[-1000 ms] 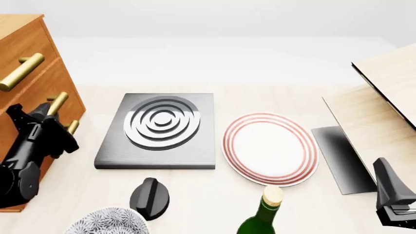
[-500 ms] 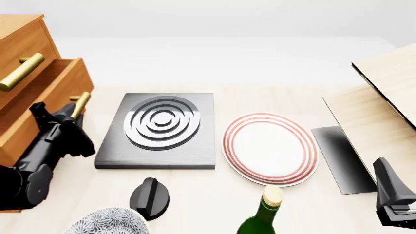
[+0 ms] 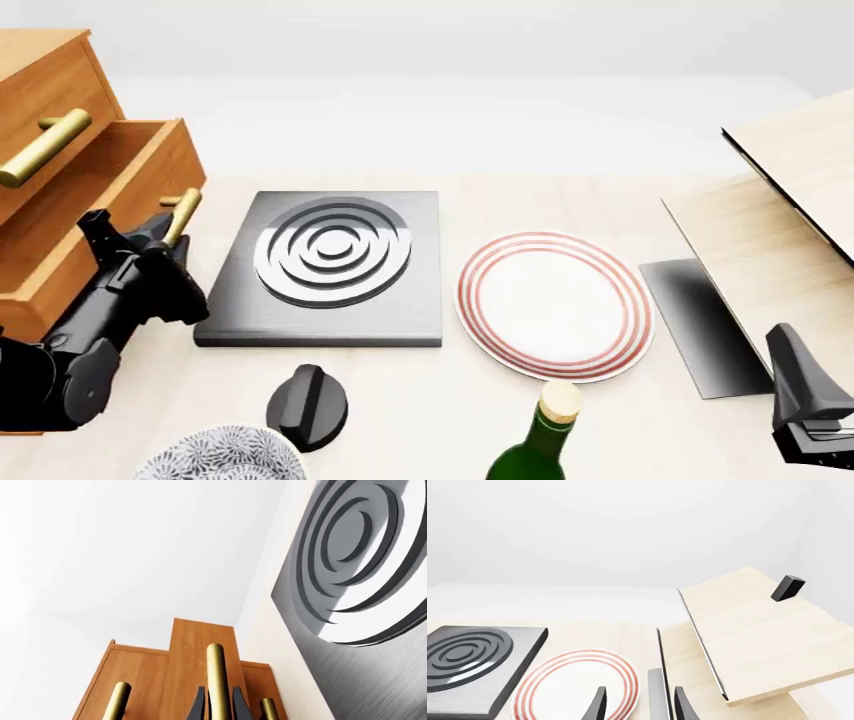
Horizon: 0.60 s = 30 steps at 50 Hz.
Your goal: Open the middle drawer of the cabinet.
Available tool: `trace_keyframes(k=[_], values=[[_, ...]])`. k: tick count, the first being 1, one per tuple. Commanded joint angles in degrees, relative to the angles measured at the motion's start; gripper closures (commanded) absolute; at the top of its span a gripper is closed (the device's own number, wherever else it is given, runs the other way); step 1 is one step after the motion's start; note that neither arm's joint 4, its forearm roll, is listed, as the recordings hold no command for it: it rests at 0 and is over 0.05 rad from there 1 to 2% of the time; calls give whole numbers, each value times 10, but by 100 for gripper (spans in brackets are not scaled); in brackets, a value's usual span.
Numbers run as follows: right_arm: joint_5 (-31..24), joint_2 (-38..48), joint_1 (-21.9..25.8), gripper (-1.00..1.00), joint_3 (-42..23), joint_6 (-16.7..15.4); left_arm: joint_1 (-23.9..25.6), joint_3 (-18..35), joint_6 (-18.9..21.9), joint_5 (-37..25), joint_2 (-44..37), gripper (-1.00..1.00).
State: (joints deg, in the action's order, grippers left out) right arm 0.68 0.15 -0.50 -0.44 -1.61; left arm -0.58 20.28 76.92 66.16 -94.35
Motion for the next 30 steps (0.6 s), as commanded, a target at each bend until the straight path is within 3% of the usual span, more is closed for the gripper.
trace_keyframes(k=[1,7,8,15,21,30], values=[[-1,0,1,-100,1,3,28,-31,-3,37,28,100],[-1,0,1,-100,1,3,23,-41,-15,37,39,100],[-1,0,1,-100,1,3,23,-44,-17,37,41,-100],[-1,0,1,-100,1,3,35,-97,-28,37,95,-100],[-1,0,1,-100,1,3,54,-203,-47,37,221,-100],[-1,0,1,-100,1,3,73,-203,-94,37,243,-100]])
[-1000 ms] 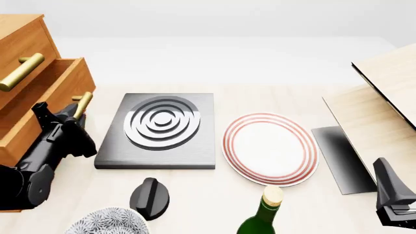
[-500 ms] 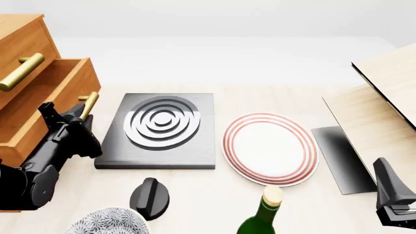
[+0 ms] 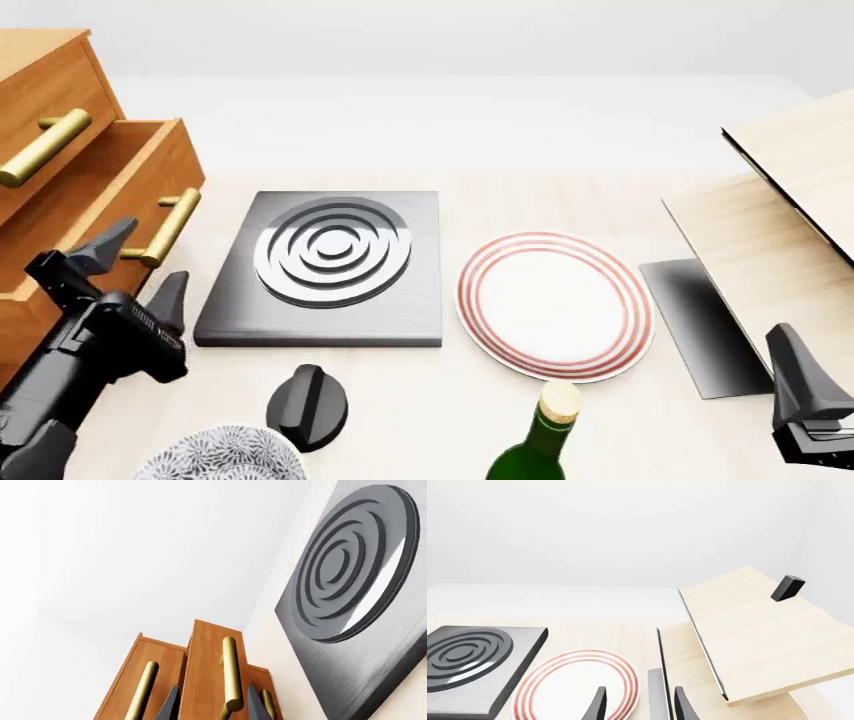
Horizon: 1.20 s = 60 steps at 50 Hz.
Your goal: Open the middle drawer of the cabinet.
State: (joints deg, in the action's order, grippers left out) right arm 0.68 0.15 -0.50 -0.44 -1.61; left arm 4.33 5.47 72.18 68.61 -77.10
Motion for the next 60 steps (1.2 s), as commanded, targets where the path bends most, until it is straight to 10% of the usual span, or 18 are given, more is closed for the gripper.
trace_keyframes(k=[1,5,7,20,43,60], values=[[-1,0,1,-100,1,3,22,-55,-70,-52,118,-100],[-1,0,1,-100,1,3,21,-55,-92,-616,675,-100],[-1,0,1,-100,1,3,23,-55,-103,-700,762,-100],[-1,0,1,-100,1,3,36,-19,-194,-742,770,-100],[-1,0,1,-100,1,3,66,271,-576,-945,563,-100],[-1,0,1,-100,1,3,-10,379,-689,-963,406,-100]])
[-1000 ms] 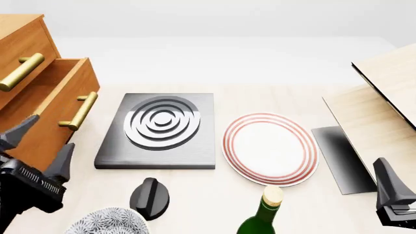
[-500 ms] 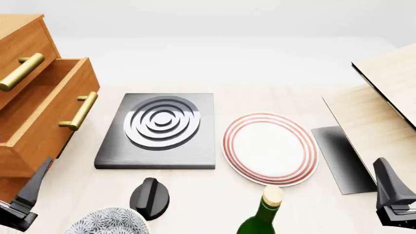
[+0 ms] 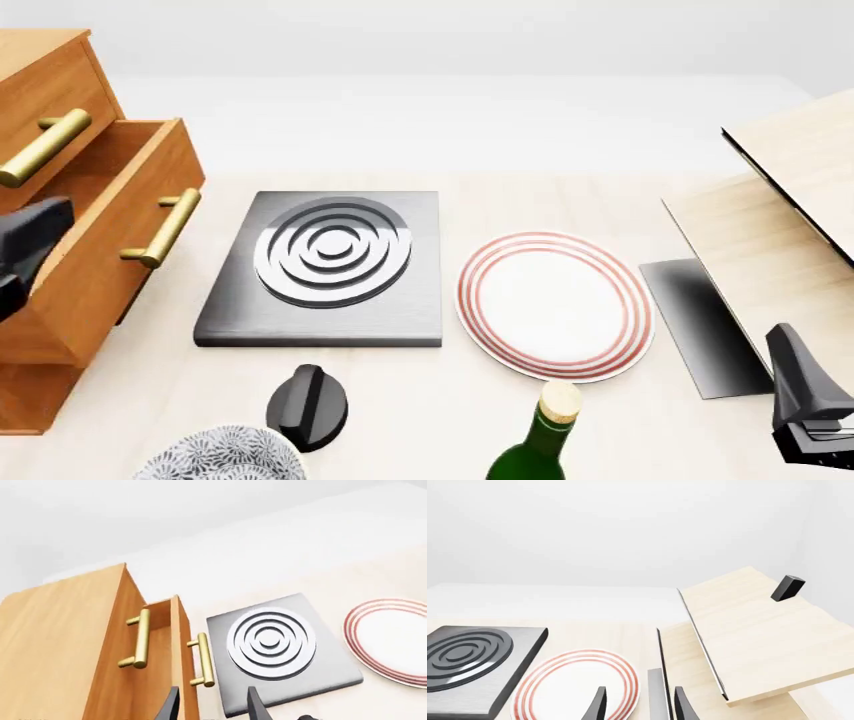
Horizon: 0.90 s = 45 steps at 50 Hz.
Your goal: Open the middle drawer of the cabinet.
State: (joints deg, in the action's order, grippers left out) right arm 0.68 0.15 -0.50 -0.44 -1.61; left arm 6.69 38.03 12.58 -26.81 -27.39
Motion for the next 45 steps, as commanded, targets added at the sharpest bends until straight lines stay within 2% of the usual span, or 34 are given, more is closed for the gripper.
trace_keyframes(k=[1,3,5,11,15,18,21,29,33,35,45], values=[[-1,0,1,-100,1,3,-40,54,-95,-7,-96,-100],[-1,0,1,-100,1,3,-36,56,-124,-9,-118,-100],[-1,0,1,-100,1,3,-39,60,-118,-11,-114,-100],[-1,0,1,-100,1,3,-54,62,-150,-9,-156,-100],[-1,0,1,-100,1,3,-58,68,-155,-10,-172,-100],[-1,0,1,-100,1,3,-71,72,-156,-12,-189,-100],[-1,0,1,-100,1,3,-84,79,-139,-9,-200,-100],[-1,0,1,-100,1,3,-90,83,-140,9,-239,-100],[-1,0,1,-100,1,3,-98,76,-137,34,-263,-100],[-1,0,1,-100,1,3,-110,68,-118,46,-265,-100],[-1,0,1,-100,1,3,-112,41,-121,89,-300,-100]])
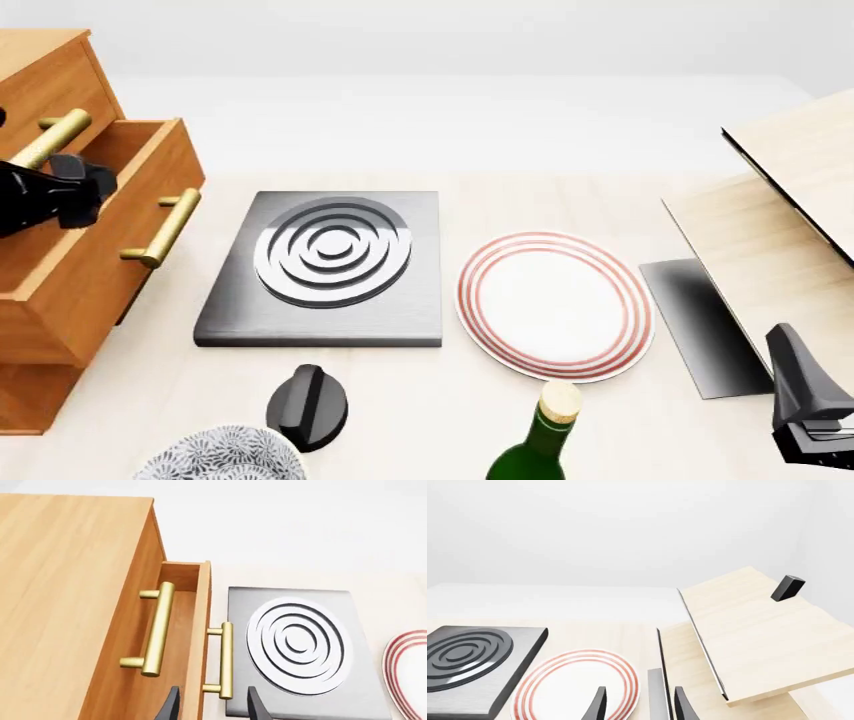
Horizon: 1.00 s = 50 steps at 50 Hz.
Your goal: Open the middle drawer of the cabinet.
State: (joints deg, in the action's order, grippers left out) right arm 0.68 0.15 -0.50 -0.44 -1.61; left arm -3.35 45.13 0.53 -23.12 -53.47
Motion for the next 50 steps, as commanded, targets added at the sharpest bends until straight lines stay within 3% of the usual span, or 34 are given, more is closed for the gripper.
trace_keyframes(k=[1,19,50], values=[[-1,0,1,-100,1,3,-12,-35,-1,56,-40,-100],[-1,0,1,-100,1,3,-15,-99,-7,115,-68,-100],[-1,0,1,-100,1,3,-15,-138,1,189,-133,-100]])
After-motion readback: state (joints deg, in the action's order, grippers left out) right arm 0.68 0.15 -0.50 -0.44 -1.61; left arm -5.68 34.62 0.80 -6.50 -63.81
